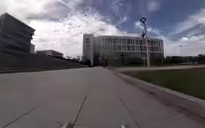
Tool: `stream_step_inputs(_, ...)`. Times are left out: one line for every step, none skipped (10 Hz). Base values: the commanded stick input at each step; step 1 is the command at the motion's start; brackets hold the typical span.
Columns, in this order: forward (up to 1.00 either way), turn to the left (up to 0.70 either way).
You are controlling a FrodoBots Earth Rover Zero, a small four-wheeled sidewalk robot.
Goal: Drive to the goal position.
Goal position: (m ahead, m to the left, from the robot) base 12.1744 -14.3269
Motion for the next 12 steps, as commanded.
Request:
stream_step_inputs(1.00, 0.02)
stream_step_inputs(1.00, 0.02)
stream_step_inputs(1.00, 0.02)
stream_step_inputs(1.00, 0.02)
stream_step_inputs(1.00, 0.02)
stream_step_inputs(1.00, 0.02)
stream_step_inputs(1.00, 0.02)
stream_step_inputs(1.00, 0.02)
stream_step_inputs(1.00, 0.02)
stream_step_inputs(1.00, 0.02)
stream_step_inputs(1.00, 0.02)
stream_step_inputs(1.00, 0.02)
